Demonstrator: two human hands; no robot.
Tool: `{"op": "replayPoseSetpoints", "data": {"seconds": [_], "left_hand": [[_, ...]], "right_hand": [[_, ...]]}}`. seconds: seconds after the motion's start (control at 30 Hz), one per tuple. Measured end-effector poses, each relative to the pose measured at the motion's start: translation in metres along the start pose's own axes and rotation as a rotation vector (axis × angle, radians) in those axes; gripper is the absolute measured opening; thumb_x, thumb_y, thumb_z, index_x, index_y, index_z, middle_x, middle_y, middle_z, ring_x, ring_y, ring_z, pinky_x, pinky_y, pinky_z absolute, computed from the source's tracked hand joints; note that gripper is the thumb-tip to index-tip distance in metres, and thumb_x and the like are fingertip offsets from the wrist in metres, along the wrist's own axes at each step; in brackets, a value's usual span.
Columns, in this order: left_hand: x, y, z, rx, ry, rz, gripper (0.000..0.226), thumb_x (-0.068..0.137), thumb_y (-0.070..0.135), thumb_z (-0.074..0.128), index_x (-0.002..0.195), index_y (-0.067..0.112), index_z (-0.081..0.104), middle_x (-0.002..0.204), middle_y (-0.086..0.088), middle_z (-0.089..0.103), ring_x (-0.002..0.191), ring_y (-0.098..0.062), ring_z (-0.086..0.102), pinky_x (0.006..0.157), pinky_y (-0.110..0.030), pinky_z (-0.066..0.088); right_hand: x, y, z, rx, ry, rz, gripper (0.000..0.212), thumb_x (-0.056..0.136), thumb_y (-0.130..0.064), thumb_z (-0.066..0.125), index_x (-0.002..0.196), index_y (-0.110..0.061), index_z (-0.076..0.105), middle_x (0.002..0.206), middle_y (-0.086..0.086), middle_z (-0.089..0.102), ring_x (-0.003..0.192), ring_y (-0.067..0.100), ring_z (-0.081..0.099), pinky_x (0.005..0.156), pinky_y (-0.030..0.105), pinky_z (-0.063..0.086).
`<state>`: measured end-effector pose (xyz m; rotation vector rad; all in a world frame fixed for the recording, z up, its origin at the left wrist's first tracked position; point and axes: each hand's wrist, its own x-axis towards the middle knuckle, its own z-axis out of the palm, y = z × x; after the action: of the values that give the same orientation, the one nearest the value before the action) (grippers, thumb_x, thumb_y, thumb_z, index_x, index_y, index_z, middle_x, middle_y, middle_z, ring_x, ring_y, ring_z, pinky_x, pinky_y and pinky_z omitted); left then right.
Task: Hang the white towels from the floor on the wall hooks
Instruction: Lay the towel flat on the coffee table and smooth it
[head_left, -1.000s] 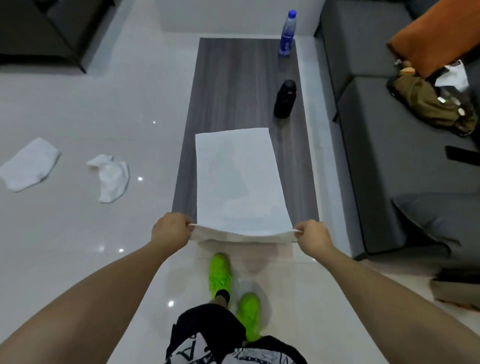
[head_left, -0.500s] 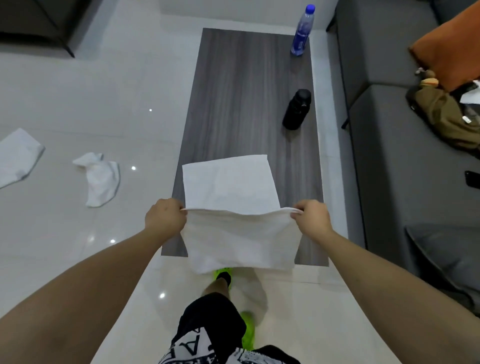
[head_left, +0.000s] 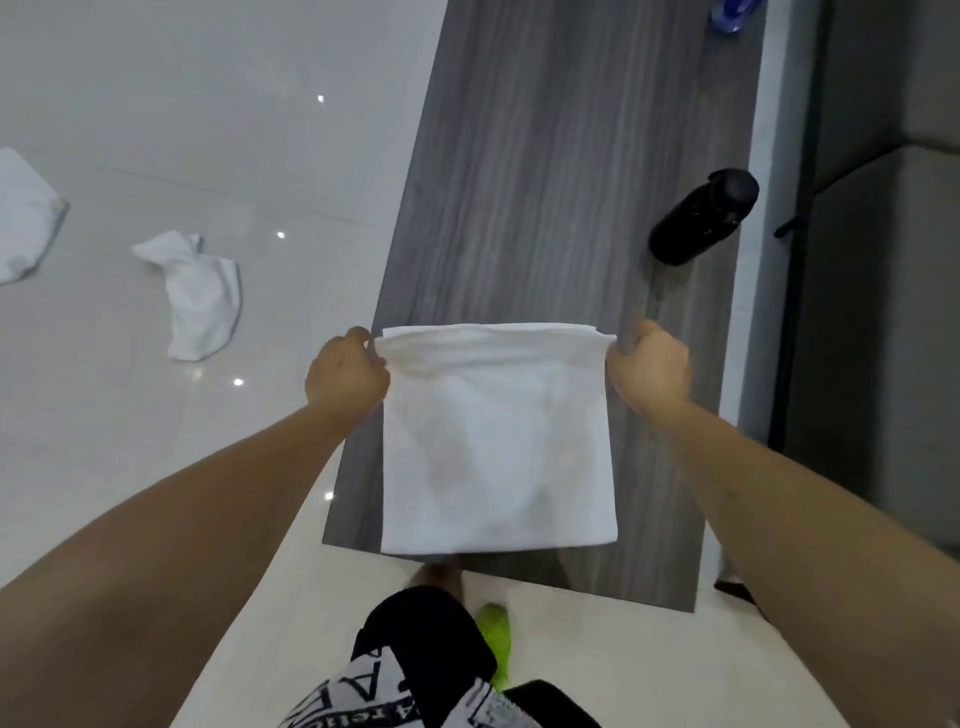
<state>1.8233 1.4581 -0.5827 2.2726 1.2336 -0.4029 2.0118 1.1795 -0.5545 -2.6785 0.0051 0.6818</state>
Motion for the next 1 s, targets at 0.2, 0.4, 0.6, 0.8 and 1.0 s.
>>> {"op": "replayPoseSetpoints", "data": {"seconds": [0.2,0.4,0.6,0.8,1.0], "left_hand": [[-0.047,-0.023,0.069,-0.008,-0.208,-0.010,0.041,0.093,0.027,0.057,0.133,0.018,0.052,0.128,-0.009,0.059,0.112,-0.028,0.057,0.091,-0.035,0.048],[-0.134,-0.054,0.158,0.125,-0.323,0.211,0.040,0.090,0.022,0.059,0.129,0.017,0.057,0.131,-0.009,0.055,0.115,-0.028,0.053,0.091,-0.036,0.046],[-0.201,-0.096,0.242,0.406,-0.224,0.500,0.087,0.072,0.033,0.070,0.148,0.014,0.032,0.154,-0.012,0.030,0.141,-0.036,0.027,0.110,-0.052,0.029],[-0.220,-0.099,0.270,0.454,0.099,0.538,0.034,0.066,0.002,0.064,0.099,0.009,0.061,0.097,-0.009,0.060,0.087,-0.033,0.056,0.073,-0.041,0.039],[-0.256,-0.097,0.237,0.446,-0.105,0.522,0.026,0.071,-0.004,0.057,0.094,0.008,0.054,0.077,-0.009,0.059,0.062,-0.032,0.051,0.057,-0.034,0.024]], "right_hand": [[-0.048,0.056,0.062,-0.066,-0.239,0.066,0.043,0.095,-0.020,0.061,0.137,-0.014,0.052,0.122,0.014,0.064,0.107,0.029,0.063,0.086,0.033,0.054],[-0.124,0.122,0.142,-0.345,-0.429,-0.221,0.044,0.093,-0.022,0.057,0.137,-0.015,0.052,0.129,0.010,0.059,0.120,0.028,0.052,0.092,0.031,0.043],[-0.169,0.184,0.222,-0.626,-0.408,-0.719,0.105,0.081,-0.038,0.067,0.157,-0.024,-0.004,0.163,0.015,-0.013,0.150,0.035,-0.009,0.121,0.054,0.006],[-0.180,0.223,0.241,-0.465,-0.003,-0.846,0.055,0.081,-0.021,0.074,0.134,-0.021,0.059,0.142,0.012,0.053,0.126,0.037,0.051,0.105,0.049,0.037],[-0.213,0.213,0.213,-0.306,-0.206,-0.610,0.037,0.081,0.000,0.055,0.108,-0.019,0.072,0.109,0.005,0.070,0.097,0.034,0.061,0.085,0.038,0.040]]}}
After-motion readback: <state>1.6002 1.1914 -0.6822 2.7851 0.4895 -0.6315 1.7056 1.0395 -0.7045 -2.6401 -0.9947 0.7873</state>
